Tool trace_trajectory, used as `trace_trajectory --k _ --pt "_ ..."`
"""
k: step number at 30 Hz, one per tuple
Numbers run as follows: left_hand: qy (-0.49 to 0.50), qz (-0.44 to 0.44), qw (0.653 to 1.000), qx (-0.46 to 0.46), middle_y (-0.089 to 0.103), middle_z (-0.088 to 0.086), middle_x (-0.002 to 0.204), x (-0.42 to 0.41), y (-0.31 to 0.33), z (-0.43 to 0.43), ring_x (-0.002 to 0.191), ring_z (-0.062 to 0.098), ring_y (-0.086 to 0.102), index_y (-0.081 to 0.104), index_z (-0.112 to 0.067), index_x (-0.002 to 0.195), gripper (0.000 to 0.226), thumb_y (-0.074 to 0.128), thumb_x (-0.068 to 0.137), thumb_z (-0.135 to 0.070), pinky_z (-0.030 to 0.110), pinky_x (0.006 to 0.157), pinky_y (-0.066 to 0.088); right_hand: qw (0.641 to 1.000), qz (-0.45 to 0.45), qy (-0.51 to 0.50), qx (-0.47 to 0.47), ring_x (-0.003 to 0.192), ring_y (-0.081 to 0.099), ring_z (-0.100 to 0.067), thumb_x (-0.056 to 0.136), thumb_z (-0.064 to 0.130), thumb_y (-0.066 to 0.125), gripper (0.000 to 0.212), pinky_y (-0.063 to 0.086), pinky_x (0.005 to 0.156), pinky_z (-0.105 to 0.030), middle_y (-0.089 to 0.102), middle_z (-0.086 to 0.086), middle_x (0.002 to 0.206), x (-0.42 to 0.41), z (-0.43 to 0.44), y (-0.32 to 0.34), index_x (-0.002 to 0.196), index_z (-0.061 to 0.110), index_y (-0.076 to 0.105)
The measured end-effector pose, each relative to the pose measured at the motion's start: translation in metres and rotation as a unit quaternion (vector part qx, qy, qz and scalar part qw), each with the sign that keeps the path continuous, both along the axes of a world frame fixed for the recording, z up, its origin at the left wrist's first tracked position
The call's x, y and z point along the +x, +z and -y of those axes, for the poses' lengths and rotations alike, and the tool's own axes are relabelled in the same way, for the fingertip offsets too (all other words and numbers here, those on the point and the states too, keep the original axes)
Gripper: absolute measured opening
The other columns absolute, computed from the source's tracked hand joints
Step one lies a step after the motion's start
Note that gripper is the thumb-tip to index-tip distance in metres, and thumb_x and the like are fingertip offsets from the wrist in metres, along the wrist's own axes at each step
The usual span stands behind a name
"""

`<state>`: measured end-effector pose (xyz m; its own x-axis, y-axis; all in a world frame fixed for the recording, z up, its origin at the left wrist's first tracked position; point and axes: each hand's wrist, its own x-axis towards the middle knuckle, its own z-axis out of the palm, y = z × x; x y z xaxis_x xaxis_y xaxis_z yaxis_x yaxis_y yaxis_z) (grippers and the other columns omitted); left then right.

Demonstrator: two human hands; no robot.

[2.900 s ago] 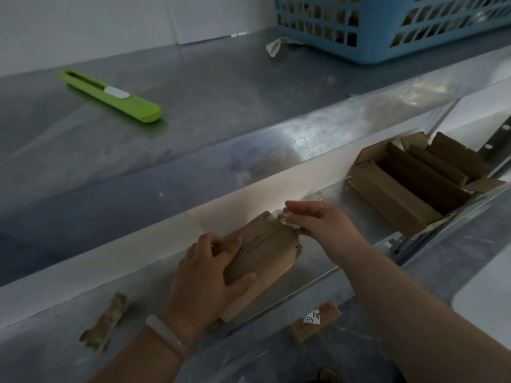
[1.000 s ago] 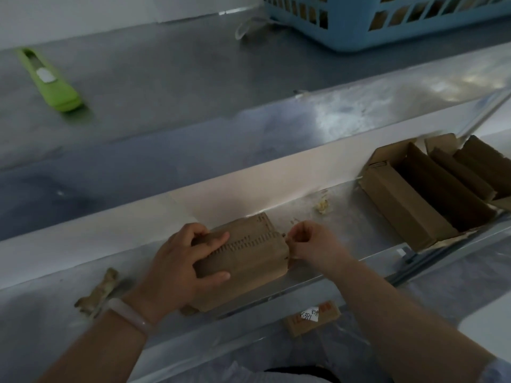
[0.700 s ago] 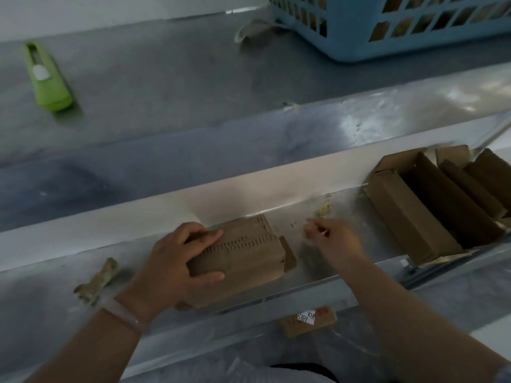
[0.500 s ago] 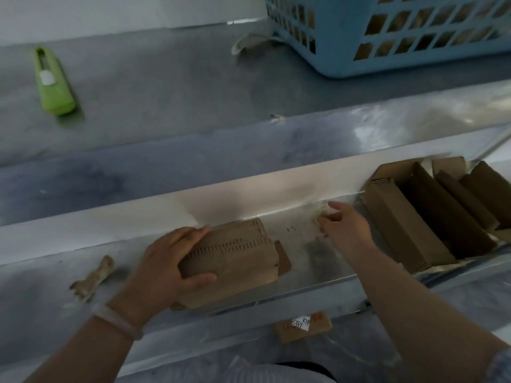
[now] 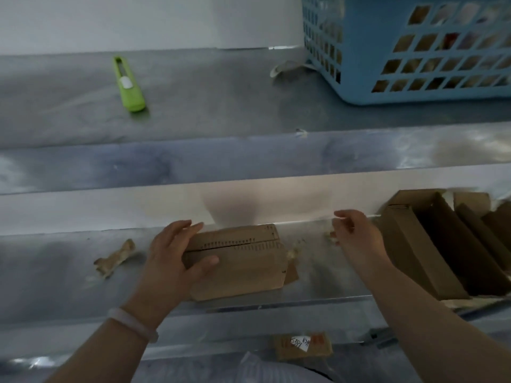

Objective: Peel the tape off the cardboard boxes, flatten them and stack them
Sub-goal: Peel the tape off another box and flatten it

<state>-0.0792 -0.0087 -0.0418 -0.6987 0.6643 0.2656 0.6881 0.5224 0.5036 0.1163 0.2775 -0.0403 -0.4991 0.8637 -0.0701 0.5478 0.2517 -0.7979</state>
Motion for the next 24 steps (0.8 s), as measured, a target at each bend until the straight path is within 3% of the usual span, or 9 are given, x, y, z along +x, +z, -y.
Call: trace_trajectory --k 2,6,9,13,15,17,19,21,24 --pt "0.091 0.045 0.994 0.049 0.047 0.001 0.121 0.006 -0.004 0.006 0.107 0.021 0.050 0.055 -0.021 0.122 0.065 0.062 0.074 -0.065 0.040 0.093 0.046 0.997 -0.036 0.070 0.010 0.080 0.068 -0.008 0.094 0.026 0.058 0.009 0.058 0.078 -0.036 0.070 0.010 0.087 -0.004 0.029 0.007 0.099 0.030 0.065" --pt "0.180 0.208 0.955 0.114 0.062 0.000 0.100 0.015 -0.010 0.013 0.093 0.020 0.061 0.059 -0.018 0.106 0.029 0.058 0.088 -0.041 0.033 0.076 0.049 0.974 -0.024 0.225 0.018 0.085 0.060 0.014 0.095 0.023 0.058 0.021 0.045 0.075 -0.004 0.066 0.023 0.095 -0.010 0.076 0.007 0.104 0.038 0.068" --pt "0.197 0.277 0.928 0.154 0.065 0.000 0.096 0.020 -0.009 0.017 0.093 0.020 0.062 0.063 -0.017 0.103 0.020 0.055 0.092 -0.032 0.036 0.079 0.050 0.977 -0.050 0.199 -0.051 0.095 0.062 0.007 0.095 0.022 0.058 0.026 0.048 0.087 -0.014 0.067 0.022 0.101 -0.009 0.089 0.000 0.100 0.045 0.066" --pt "0.174 0.283 0.930 0.158 0.066 -0.002 0.101 0.020 -0.008 0.024 0.094 0.014 0.061 0.061 -0.015 0.111 0.027 0.065 0.087 -0.027 0.022 0.073 0.046 0.937 -0.162 0.101 -0.293 0.090 0.071 -0.016 0.097 0.000 0.047 0.027 0.059 0.078 -0.028 0.073 -0.006 0.101 -0.015 0.088 0.004 0.101 0.013 0.070" --pt "0.175 0.285 0.929 0.159 0.064 -0.005 0.101 0.023 -0.009 0.025 0.095 0.013 0.061 0.057 -0.019 0.111 0.028 0.068 0.085 -0.021 0.022 0.073 0.046 0.951 -0.097 0.098 -0.277 0.088 0.070 -0.017 0.095 0.001 0.048 0.026 0.059 0.081 -0.032 0.071 -0.008 0.104 -0.016 0.079 -0.006 0.097 0.016 0.068" --pt "0.175 0.284 0.928 0.168 0.063 -0.005 0.101 0.026 -0.009 0.024 0.094 0.013 0.060 0.055 -0.021 0.110 0.029 0.069 0.084 -0.016 0.021 0.071 0.046 0.965 0.046 0.155 -0.208 0.099 0.065 -0.016 0.094 0.011 0.051 0.024 0.052 0.094 -0.036 0.068 -0.001 0.114 -0.012 0.069 -0.022 0.097 0.026 0.069" --pt "0.175 0.282 0.926 0.179 0.062 -0.005 0.100 0.028 -0.010 0.023 0.094 0.014 0.060 0.054 -0.021 0.109 0.030 0.068 0.084 -0.014 0.018 0.069 0.044 0.953 0.141 0.216 -0.157 0.119 0.055 -0.018 0.098 0.018 0.048 0.026 0.039 0.104 -0.028 0.059 0.001 0.130 -0.009 0.065 -0.029 0.115 0.025 0.067" --pt "0.174 0.273 0.930 0.172 0.061 -0.006 0.100 0.029 -0.009 0.023 0.093 0.013 0.059 0.053 -0.021 0.109 0.029 0.068 0.084 -0.014 0.016 0.068 0.043 0.935 0.232 0.256 -0.077 0.136 0.039 -0.021 0.102 0.023 0.041 0.036 0.029 0.107 -0.025 0.044 -0.005 0.146 -0.010 0.059 -0.034 0.136 0.017 0.053" --pt "0.171 0.260 0.936 0.165 0.063 -0.002 0.103 0.028 -0.009 0.024 0.093 0.014 0.060 0.056 -0.017 0.109 0.028 0.069 0.084 -0.017 0.017 0.068 0.043 0.934 0.303 0.189 0.008 0.148 0.014 -0.021 0.101 0.029 0.037 0.050 0.016 0.116 -0.028 0.019 -0.006 0.160 -0.009 0.045 -0.042 0.149 0.021 0.031"
